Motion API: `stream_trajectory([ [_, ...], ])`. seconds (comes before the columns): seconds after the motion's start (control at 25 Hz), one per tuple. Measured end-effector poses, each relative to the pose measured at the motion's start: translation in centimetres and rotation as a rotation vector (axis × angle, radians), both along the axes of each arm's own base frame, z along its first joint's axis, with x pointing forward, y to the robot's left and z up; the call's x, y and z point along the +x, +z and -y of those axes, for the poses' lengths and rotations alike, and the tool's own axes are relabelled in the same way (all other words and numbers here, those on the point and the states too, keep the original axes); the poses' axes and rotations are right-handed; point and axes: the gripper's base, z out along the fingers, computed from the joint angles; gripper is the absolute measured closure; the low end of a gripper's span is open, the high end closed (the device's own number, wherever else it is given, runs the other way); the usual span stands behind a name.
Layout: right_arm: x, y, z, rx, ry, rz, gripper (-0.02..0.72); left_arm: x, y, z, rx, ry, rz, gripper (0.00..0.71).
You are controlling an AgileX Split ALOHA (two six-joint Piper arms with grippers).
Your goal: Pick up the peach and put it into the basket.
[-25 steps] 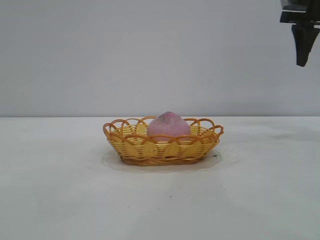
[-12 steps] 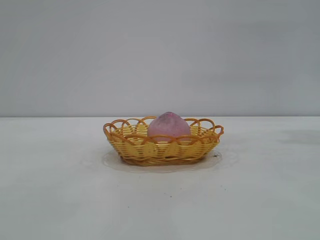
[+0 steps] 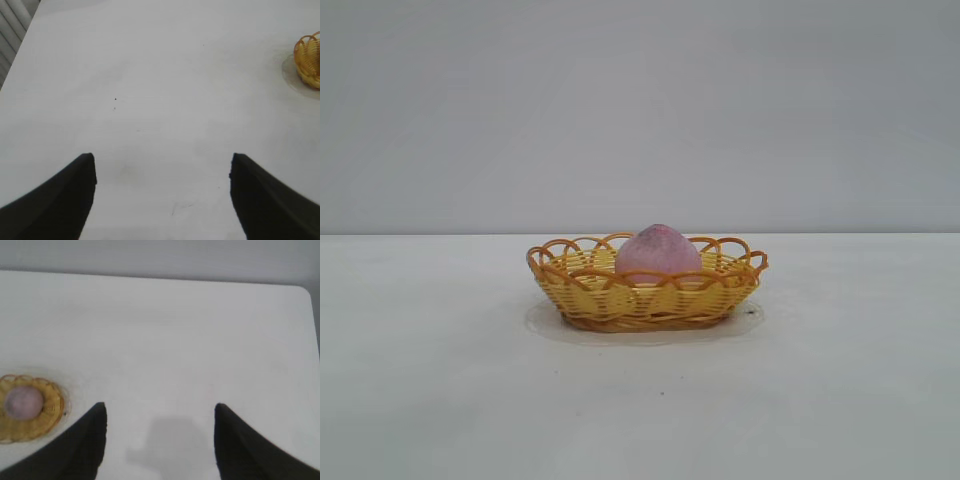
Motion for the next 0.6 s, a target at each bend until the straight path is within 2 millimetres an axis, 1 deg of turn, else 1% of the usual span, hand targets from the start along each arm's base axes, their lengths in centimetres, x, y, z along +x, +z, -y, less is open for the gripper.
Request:
stream_trajectory([
  [0.2,-6.4,-3.6,-0.1,-0.005,-0.001,0.028,0.300,0.0,0.0,0.0,0.000,0.000,0.000,0.215],
  [0.36,-11.2,-7.3,-0.2,-0.002,0.000,0.086,0.300,0.0,0.0,0.0,0.000,0.000,0.000,0.215],
  [0.48,-14.1,-10.1,-0.3,0.007,-0.003,0.142,0.300,0.0,0.0,0.0,0.000,0.000,0.000,0.215],
  [0.6,-16.6,-11.7,-0.4,0.012,-0.010,0.253,0.300,0.0,0.0,0.0,0.000,0.000,0.000,0.215],
])
